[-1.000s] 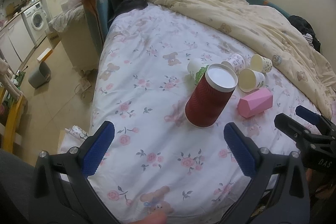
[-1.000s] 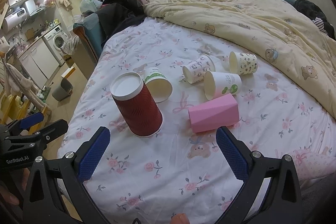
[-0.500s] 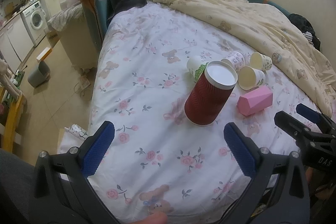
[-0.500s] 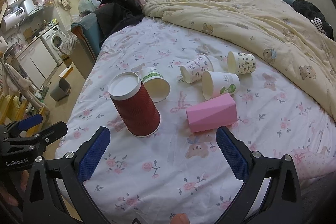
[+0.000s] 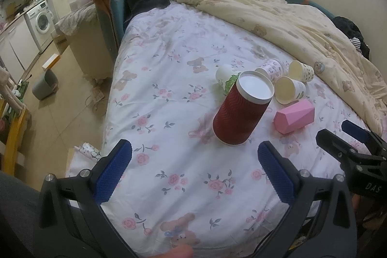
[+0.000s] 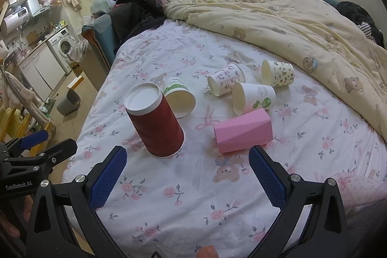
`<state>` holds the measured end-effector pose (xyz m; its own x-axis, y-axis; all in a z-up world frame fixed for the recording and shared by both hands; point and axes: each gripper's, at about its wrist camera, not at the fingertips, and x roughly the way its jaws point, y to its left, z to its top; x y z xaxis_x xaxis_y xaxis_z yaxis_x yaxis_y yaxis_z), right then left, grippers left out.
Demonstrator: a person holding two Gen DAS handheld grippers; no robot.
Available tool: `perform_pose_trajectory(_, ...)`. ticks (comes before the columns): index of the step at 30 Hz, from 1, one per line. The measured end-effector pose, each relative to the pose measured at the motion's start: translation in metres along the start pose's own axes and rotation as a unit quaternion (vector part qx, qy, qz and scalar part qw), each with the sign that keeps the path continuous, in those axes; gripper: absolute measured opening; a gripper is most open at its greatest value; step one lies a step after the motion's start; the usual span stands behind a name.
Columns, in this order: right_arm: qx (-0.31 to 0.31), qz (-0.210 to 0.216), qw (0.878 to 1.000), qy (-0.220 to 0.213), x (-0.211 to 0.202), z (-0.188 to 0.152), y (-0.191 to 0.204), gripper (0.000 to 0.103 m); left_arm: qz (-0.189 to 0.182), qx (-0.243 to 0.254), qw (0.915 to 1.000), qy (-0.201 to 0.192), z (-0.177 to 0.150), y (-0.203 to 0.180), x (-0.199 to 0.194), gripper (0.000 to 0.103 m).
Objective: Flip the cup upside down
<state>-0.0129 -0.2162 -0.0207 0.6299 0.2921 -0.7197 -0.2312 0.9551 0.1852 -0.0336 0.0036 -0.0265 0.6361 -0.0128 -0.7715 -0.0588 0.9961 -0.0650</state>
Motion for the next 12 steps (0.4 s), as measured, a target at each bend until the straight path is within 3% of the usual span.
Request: perform_pose_trajectory(12, -0.003, -0.003, 1.000, -0.002, -0.0004, 0.0009, -0.0017, 0.103, -0.012, -0.004, 0.9999, 0.007, -0.0007, 0.0015, 0.0024, 0.103)
